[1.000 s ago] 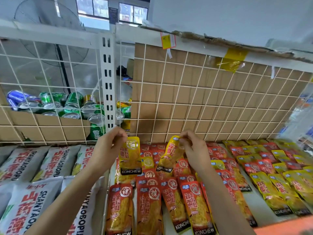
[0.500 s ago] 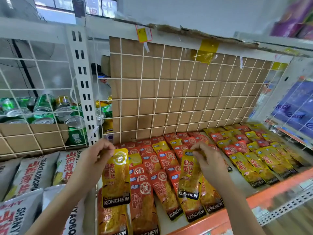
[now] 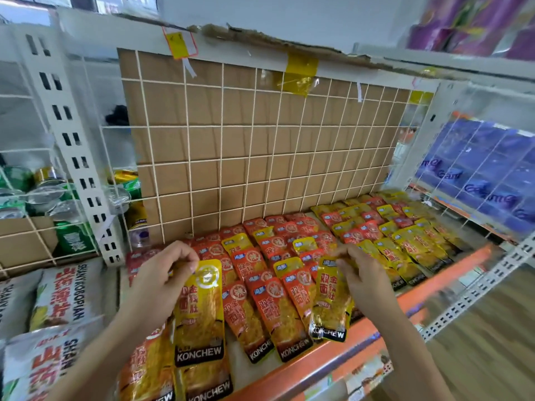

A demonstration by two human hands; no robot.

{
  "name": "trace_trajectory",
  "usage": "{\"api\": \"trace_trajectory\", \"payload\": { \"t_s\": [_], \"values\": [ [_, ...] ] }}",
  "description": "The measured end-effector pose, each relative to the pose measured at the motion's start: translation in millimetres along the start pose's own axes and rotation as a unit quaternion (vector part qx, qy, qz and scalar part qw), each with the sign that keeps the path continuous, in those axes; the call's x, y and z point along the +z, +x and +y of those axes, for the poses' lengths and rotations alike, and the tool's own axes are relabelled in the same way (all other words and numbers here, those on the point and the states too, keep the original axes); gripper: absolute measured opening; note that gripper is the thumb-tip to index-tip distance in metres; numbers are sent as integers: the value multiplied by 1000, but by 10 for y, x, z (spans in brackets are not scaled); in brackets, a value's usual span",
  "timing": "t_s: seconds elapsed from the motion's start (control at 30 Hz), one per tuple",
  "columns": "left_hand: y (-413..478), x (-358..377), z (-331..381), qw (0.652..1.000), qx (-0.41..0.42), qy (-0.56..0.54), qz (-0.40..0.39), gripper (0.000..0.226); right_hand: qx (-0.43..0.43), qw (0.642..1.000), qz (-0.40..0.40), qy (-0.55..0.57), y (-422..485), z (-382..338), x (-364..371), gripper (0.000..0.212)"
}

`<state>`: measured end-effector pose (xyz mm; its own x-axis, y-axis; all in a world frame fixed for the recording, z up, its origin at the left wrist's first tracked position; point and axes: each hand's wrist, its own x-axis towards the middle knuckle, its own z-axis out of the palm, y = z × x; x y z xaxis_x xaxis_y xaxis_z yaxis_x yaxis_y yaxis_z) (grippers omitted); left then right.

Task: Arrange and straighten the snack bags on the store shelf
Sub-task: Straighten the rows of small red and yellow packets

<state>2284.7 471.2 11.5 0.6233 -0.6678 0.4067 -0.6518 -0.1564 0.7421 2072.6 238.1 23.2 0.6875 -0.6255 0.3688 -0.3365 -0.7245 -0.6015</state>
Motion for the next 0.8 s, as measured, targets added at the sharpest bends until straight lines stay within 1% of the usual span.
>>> {"api": "trace_trajectory", "payload": {
  "t_s": [0.13,0.2,0.3,0.4,0.53,0.63,0.73,0.8],
  "values": [
    [103,214,82,1000,0,-6,7,37,8,1000,-3,-6,100,217,-127,18],
    [159,378,132,1000,1,-11,-1,40,4,1000,-9,-8,158,340,-204,13],
    [244,682,228,999,-11,-29,-9,35,-5,1000,-17,-12,266,558,-345,10],
    [384,977,393,999,-7,-41,1,19,-4,999,-37,-4,393,822,-488,13],
    [580,1347,483,999,-22,-32,21,33,-16,999,-33,5,565,1188,-652,19],
    [670,1595,565,998,-36,-40,16,34,-16,998,-52,9,644,1423,-768,21],
    [746,1838,658,997,-48,-59,18,32,-11,998,-66,16,703,1636,-875,31],
    [801,1970,715,997,-46,-62,16,31,0,997,-66,25,722,1755,-932,30]
  ]
}}
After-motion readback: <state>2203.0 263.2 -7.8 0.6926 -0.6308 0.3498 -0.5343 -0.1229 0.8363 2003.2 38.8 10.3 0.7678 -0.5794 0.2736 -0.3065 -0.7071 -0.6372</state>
